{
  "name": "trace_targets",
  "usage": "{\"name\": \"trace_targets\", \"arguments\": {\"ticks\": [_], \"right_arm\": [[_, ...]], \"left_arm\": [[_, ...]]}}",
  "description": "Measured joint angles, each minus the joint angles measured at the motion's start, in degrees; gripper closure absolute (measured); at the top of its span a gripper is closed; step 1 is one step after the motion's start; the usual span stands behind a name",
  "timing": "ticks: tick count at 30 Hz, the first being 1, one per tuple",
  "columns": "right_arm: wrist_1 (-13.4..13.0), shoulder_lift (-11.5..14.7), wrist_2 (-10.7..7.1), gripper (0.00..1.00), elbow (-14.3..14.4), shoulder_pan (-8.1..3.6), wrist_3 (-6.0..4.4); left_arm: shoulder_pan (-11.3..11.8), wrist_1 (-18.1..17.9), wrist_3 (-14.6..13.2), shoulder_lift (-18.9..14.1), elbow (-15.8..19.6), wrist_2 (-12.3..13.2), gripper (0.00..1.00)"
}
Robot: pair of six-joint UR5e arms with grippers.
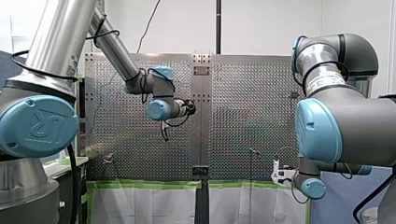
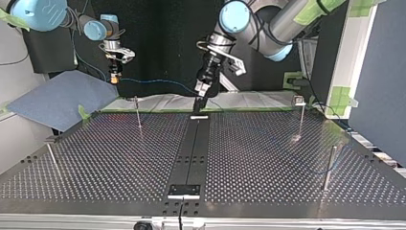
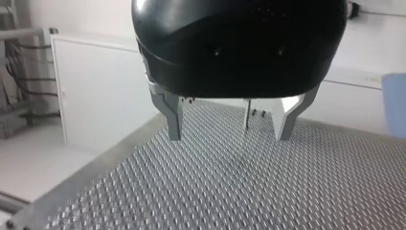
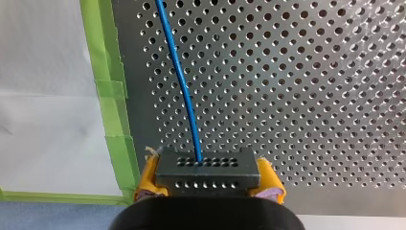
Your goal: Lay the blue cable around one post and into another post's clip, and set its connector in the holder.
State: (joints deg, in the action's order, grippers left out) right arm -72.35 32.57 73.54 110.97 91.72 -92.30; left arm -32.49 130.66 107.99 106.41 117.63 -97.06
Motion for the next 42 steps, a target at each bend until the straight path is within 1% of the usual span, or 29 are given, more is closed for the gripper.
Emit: {"name": "trace_targets", "arguments": {"ticks": [4, 9, 13, 21, 25, 29, 34, 39, 42], "right_arm": [[0.0, -0.01, 0.02, 1.0, 0.0, -0.01, 0.0], [0.0, 0.0, 0.03, 1.0, -0.03, -0.02, 0.0], [0.0, 0.0, 0.03, 1.0, -0.02, -0.02, 0.0], [0.0, 0.0, 0.03, 1.0, -0.04, -0.01, 0.0], [0.0, 0.0, 0.03, 1.0, -0.02, -0.01, 0.0], [0.0, 0.0, 0.03, 1.0, -0.02, -0.01, 0.0], [0.0, 0.0, 0.03, 1.0, -0.02, -0.01, 0.0], [0.0, 0.0, 0.03, 1.0, -0.02, -0.01, 0.0], [0.0, 0.0, 0.03, 1.0, -0.05, -0.01, 0.0]], "left_arm": [[-2.11, -2.1, 0.71, 2.11, -1.84, -0.37, 0.07], [-4.41, -4.39, 0.93, 4.41, -2.66, -1.1, 0.07], [-6.49, -6.47, 1.1, 6.49, -4.15, -0.61, 0.07], [-9.68, -9.65, 1.13, 9.67, -7.22, -0.33, 0.07], [-11.29, -11.35, 0.96, 11.37, -8.24, -1.38, 0.07], [-11.69, -12.81, 0.61, 13.33, -8.45, -3.18, 0.07], [-11.36, -12.45, 0.14, 15.69, -8.54, -5.08, 0.07], [-11.02, -12.14, 0.07, 17.8, -9.0, -5.63, 0.07], [-11.0, -11.67, -0.2, 19.11, -9.88, -5.68, 0.07]]}}
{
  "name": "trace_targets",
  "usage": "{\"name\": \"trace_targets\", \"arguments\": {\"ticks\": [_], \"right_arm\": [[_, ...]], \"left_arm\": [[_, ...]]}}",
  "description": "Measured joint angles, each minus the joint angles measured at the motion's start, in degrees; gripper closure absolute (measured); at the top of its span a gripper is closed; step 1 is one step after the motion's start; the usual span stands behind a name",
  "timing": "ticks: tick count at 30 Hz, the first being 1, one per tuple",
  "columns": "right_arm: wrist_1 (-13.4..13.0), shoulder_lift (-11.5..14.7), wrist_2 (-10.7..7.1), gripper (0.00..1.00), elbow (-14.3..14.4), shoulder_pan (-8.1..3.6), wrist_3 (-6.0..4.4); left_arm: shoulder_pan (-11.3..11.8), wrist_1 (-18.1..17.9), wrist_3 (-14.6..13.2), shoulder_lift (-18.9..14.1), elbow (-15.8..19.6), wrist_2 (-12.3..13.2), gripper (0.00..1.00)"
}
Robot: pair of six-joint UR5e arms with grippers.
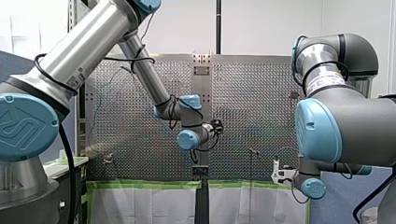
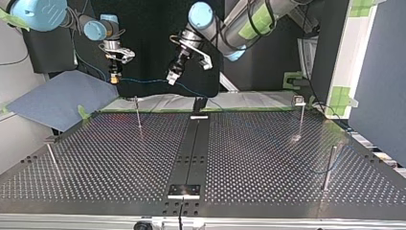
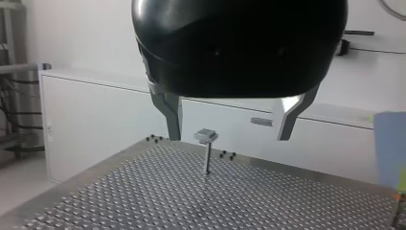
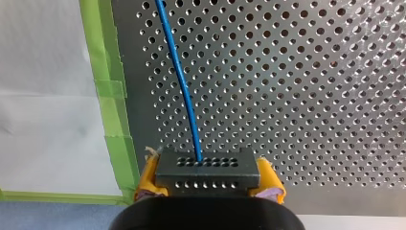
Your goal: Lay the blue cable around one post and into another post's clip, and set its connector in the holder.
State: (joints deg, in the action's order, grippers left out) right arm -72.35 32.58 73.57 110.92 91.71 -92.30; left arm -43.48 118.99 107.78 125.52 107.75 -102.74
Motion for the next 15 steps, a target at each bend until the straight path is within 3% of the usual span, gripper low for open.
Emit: {"name": "trace_targets", "arguments": {"ticks": [15], "right_arm": [[-0.05, 0.0, 0.26, 1.0, -0.1, -0.2, 0.0]], "left_arm": [[-0.88, 6.26, -4.95, 6.94, -6.77, -1.02, 0.07]]}}
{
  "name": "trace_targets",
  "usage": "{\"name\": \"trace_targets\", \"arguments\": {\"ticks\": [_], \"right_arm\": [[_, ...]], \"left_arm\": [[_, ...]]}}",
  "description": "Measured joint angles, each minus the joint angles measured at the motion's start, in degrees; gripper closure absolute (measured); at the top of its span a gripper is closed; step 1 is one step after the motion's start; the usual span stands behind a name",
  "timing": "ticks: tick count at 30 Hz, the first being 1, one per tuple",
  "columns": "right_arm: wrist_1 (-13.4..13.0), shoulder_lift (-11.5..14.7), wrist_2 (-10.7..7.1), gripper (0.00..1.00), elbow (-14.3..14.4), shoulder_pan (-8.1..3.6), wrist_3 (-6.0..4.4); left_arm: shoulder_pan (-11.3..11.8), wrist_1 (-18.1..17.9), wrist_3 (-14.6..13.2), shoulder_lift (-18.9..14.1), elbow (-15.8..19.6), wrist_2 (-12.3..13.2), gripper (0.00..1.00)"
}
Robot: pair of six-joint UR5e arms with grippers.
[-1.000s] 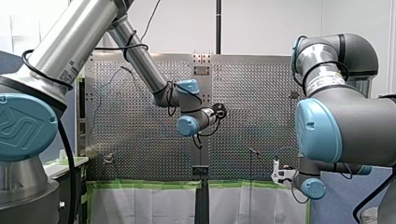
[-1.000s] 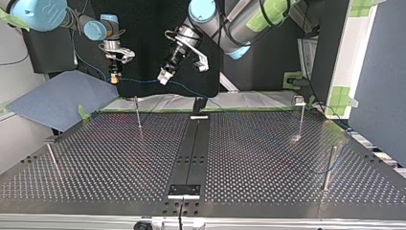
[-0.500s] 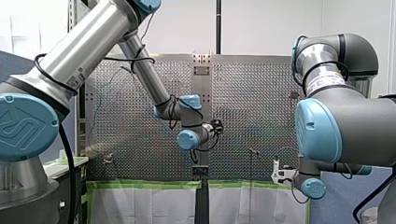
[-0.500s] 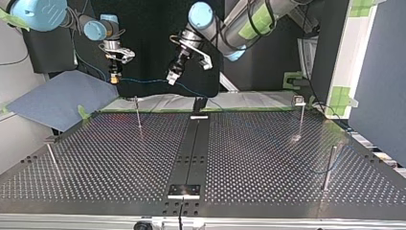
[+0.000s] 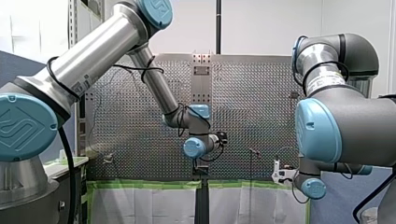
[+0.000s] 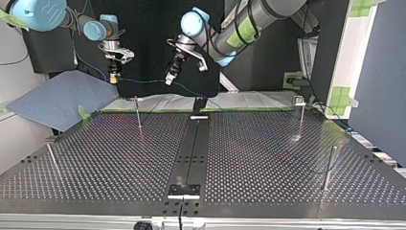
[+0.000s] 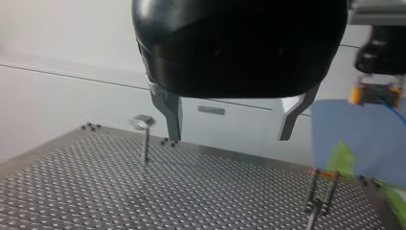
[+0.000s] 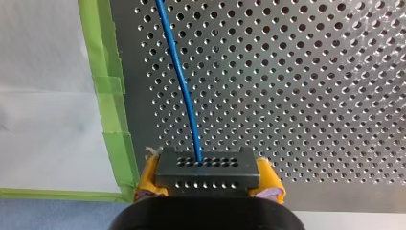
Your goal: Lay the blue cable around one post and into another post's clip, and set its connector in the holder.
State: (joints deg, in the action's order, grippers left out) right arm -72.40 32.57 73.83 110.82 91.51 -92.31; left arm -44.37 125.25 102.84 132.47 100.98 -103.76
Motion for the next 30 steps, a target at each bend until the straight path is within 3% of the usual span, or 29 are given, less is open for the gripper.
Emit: {"name": "trace_targets", "arguments": {"ticks": [8, 19, 25, 30], "right_arm": [[-0.13, 0.0, -0.16, 1.0, -0.25, -0.33, -0.02], [-0.35, 0.28, -0.55, 1.0, -0.28, -0.7, 0.06], [-0.05, 0.64, -1.2, 1.0, -0.28, -0.87, 1.34], [0.3, 1.21, -1.29, 1.0, -0.28, -0.92, 1.71]], "left_arm": [[-0.23, 1.24, -1.13, 4.07, -2.9, -2.79, 0.07], [-0.3, 3.17, -2.53, 9.46, -5.92, -3.62, 0.07], [-0.65, 4.37, -2.66, 12.47, -8.85, -2.77, 0.07], [-0.72, 4.56, -2.31, 14.68, -10.28, -2.57, 0.07]]}}
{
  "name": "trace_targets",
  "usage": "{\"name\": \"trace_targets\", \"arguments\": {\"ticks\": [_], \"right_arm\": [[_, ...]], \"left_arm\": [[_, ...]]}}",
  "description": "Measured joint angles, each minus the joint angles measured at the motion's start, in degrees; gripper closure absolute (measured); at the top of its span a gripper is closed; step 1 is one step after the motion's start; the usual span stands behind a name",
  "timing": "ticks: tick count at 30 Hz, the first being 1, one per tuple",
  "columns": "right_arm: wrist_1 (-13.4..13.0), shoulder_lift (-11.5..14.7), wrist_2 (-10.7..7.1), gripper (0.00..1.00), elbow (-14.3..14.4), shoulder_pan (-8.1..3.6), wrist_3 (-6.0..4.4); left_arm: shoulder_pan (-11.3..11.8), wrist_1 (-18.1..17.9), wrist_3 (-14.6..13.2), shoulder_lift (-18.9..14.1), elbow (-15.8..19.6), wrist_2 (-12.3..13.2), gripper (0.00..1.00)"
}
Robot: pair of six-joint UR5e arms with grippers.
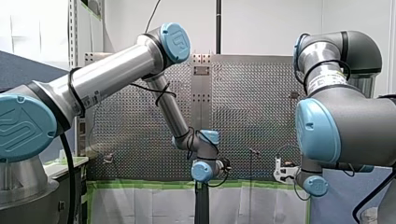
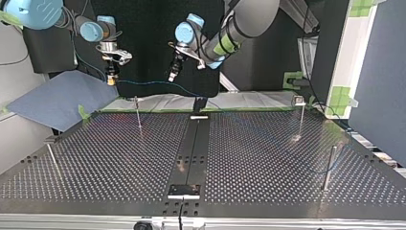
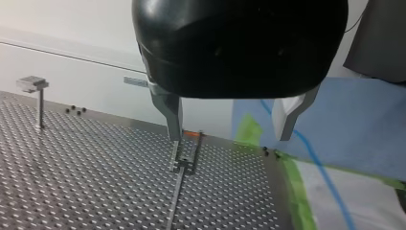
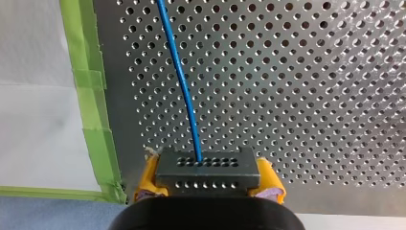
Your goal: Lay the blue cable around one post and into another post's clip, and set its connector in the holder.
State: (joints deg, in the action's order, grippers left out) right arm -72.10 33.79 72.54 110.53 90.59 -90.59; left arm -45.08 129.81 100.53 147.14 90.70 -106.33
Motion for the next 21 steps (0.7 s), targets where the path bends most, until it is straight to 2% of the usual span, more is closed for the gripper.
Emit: {"name": "trace_targets", "arguments": {"ticks": [12, 21], "right_arm": [[0.24, 0.27, 0.06, 1.0, 0.0, -0.02, -0.01], [0.35, 0.29, 0.06, 1.0, 0.0, -0.03, -0.12]], "left_arm": [[0.15, 0.5, 1.86, 5.78, -3.28, 0.29, 0.07], [0.33, 1.76, 3.7, 10.27, -6.38, 1.92, 0.07]]}}
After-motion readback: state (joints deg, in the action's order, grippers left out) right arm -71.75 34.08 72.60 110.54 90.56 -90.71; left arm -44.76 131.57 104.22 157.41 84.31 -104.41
